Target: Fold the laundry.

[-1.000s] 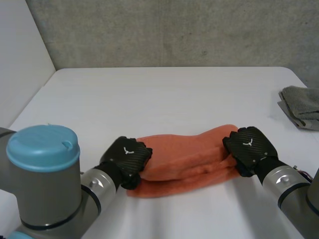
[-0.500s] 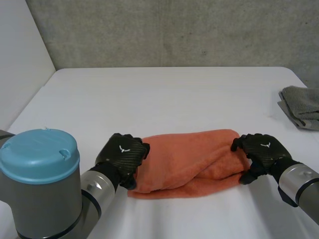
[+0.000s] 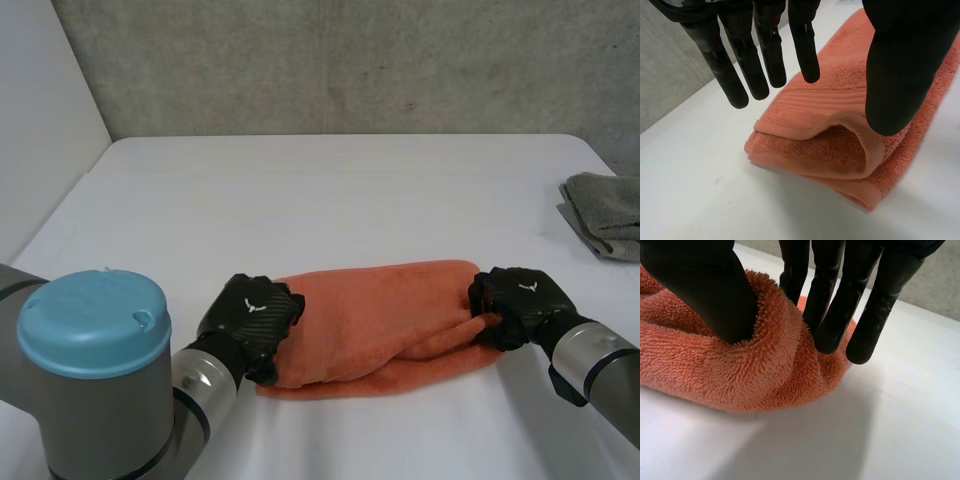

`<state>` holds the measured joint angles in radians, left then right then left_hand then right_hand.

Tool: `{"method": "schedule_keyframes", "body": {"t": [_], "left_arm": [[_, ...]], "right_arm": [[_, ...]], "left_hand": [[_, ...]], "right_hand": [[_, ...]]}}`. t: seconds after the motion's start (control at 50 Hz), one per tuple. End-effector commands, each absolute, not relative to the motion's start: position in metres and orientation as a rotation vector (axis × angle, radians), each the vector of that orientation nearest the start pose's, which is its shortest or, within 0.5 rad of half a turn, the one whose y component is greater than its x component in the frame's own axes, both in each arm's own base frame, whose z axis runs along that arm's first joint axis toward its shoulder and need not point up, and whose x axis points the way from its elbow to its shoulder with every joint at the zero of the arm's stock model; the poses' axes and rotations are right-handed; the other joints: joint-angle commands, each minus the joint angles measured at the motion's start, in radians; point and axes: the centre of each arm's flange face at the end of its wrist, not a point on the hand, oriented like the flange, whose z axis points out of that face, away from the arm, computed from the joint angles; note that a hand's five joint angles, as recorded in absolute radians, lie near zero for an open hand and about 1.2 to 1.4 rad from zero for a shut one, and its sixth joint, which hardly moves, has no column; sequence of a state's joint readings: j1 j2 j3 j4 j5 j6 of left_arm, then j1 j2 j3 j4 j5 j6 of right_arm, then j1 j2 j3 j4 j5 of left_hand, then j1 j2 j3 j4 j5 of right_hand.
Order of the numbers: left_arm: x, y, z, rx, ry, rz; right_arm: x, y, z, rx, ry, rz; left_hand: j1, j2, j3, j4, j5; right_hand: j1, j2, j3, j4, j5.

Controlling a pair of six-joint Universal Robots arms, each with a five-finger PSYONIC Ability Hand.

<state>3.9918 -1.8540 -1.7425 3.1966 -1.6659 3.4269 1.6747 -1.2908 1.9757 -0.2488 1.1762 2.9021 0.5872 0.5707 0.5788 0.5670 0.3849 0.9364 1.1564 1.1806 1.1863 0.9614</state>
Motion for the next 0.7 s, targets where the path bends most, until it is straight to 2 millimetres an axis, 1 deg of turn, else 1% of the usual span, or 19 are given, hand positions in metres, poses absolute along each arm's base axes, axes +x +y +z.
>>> {"method": "schedule_keyframes", "body": {"t": [0.02,0.04,0.06,0.12,0.16,0.18,0.2,0.26,0.4,0.46,0.48,0.5,0.52,0.56,0.62,0.64,0.66,0.7], "left_arm": [[-0.299,-0.154,0.164,1.271,2.479,-1.762],[-0.299,-0.154,0.163,1.272,2.481,-1.757],[-0.299,-0.155,0.161,1.273,2.483,-1.753],[-0.301,-0.156,0.152,1.282,2.484,-1.731],[-0.302,-0.157,0.148,1.287,2.488,-1.720],[-0.303,-0.157,0.147,1.290,2.489,-1.716],[-0.303,-0.157,0.145,1.292,2.492,-1.709],[-0.306,-0.154,0.144,1.311,2.489,-1.706],[-0.310,-0.155,0.152,1.311,2.466,-1.757],[-0.311,-0.155,0.155,1.312,2.462,-1.771],[-0.312,-0.155,0.155,1.313,2.460,-1.776],[-0.312,-0.155,0.156,1.310,2.457,-1.780],[-0.314,-0.154,0.157,1.317,2.454,-1.788],[-0.315,-0.153,0.158,1.324,2.450,-1.796],[-0.319,-0.152,0.155,1.339,2.447,-1.791],[-0.319,-0.152,0.155,1.341,2.445,-1.790],[-0.320,-0.152,0.155,1.344,2.445,-1.788],[-0.319,-0.153,0.152,1.332,2.446,-1.772]], "right_arm": [[0.187,-0.256,0.157,-0.693,2.283,-1.636],[0.185,-0.257,0.159,-0.685,2.285,-1.651],[0.177,-0.261,0.162,-0.670,2.301,-1.663],[0.166,-0.262,0.159,-0.637,2.328,-1.608],[0.165,-0.261,0.158,-0.640,2.324,-1.573],[0.163,-0.260,0.156,-0.651,2.315,-1.550],[0.164,-0.259,0.156,-0.662,2.309,-1.543],[0.164,-0.256,0.154,-0.699,2.297,-1.532],[0.166,-0.253,0.151,-0.726,2.288,-1.538],[0.166,-0.254,0.150,-0.732,2.278,-1.561],[0.166,-0.254,0.150,-0.734,2.274,-1.569],[0.166,-0.255,0.149,-0.737,2.269,-1.580],[0.166,-0.255,0.149,-0.736,2.268,-1.585],[0.165,-0.256,0.149,-0.738,2.263,-1.599],[0.164,-0.254,0.156,-0.746,2.233,-1.643],[0.164,-0.253,0.161,-0.750,2.218,-1.666],[0.165,-0.250,0.170,-0.767,2.186,-1.708],[0.164,-0.250,0.176,-0.771,2.164,-1.732]], "left_hand": [[0.028,0.045,0.037,0.049,0.056],[0.028,0.045,0.037,0.049,0.056],[0.028,0.045,0.037,0.049,0.056],[0.028,0.045,0.037,0.049,0.056],[0.028,0.045,0.037,0.049,0.056],[0.031,0.048,0.040,0.052,0.059],[0.031,0.048,0.040,0.052,0.059],[0.031,0.048,0.040,0.052,0.059],[0.034,0.051,0.043,0.055,0.062],[0.034,0.051,0.043,0.055,0.062],[0.034,0.051,0.043,0.055,0.062],[0.034,0.051,0.043,0.055,0.062],[0.034,0.051,0.043,0.055,0.062],[0.037,0.054,0.046,0.057,0.065],[0.040,0.057,0.049,0.060,0.068],[0.040,0.057,0.049,0.060,0.068],[0.040,0.057,0.049,0.060,0.068],[0.040,0.057,0.049,0.060,0.068]], "right_hand": [[0.460,0.240,0.216,0.210,0.260],[0.460,0.240,0.216,0.210,0.260],[0.460,0.240,0.216,0.210,0.260],[0.460,0.240,0.216,0.210,0.260],[0.239,0.019,-0.005,-0.011,0.040],[-0.038,-0.258,-0.282,-0.288,-0.238],[-0.099,-0.319,-0.343,-0.349,-0.299],[-0.103,-0.323,-0.347,-0.353,-0.302],[-0.068,-0.288,-0.312,-0.318,-0.267],[0.044,-0.176,-0.200,-0.206,-0.156],[0.093,-0.127,-0.151,-0.156,-0.106],[0.309,0.089,0.065,0.059,0.109],[0.458,0.238,0.214,0.208,0.259],[0.460,0.240,0.216,0.210,0.260],[0.460,0.240,0.216,0.210,0.260],[0.460,0.240,0.216,0.210,0.260],[0.460,0.240,0.216,0.210,0.260],[0.460,0.240,0.216,0.210,0.260]]}}
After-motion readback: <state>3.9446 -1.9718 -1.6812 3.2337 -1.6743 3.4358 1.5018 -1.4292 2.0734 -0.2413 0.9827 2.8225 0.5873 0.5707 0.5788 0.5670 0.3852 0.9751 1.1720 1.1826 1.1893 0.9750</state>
